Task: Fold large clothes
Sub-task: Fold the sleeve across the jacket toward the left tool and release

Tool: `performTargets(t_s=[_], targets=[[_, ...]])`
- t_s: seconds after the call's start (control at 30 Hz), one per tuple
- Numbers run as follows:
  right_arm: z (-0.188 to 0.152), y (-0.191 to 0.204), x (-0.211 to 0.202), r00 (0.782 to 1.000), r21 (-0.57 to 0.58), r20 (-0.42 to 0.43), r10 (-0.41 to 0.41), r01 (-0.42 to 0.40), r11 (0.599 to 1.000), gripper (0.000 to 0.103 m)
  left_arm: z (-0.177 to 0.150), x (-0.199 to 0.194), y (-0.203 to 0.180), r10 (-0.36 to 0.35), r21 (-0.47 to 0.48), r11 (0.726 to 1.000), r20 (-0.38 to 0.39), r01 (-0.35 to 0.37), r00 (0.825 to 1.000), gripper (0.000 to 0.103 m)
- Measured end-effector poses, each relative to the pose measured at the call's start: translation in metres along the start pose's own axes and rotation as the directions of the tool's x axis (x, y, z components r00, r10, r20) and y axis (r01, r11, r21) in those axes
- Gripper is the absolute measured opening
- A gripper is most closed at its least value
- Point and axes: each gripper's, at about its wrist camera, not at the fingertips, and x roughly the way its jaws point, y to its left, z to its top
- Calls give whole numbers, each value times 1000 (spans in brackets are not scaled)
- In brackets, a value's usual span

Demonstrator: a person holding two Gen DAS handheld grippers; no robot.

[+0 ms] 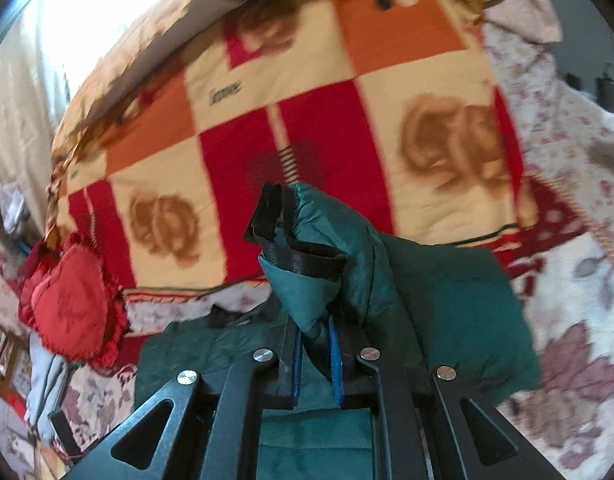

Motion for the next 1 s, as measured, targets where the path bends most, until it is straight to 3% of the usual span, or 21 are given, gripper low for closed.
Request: performTargets(t_s=[0.23, 0.73, 0.87, 1.0], targets=[[-33, 59, 46, 992, -45, -106, 73, -78, 996, 11, 6, 9, 9, -18, -31, 999, -42, 16, 999, 79], [-95, 161, 126, 939, -60, -271, 212, -236, 970, 11, 8, 10, 29, -11, -72, 997, -62, 7, 998, 79], [-104, 173, 149, 918, -33, -317, 240, -263, 964, 11, 10, 9, 36, -5, -86, 996, -60, 0, 998, 79], [-112, 175, 175, 873, 12, -411, 264, -284, 959, 11, 11, 11, 43, -2, -97, 995, -73, -6, 997, 79]])
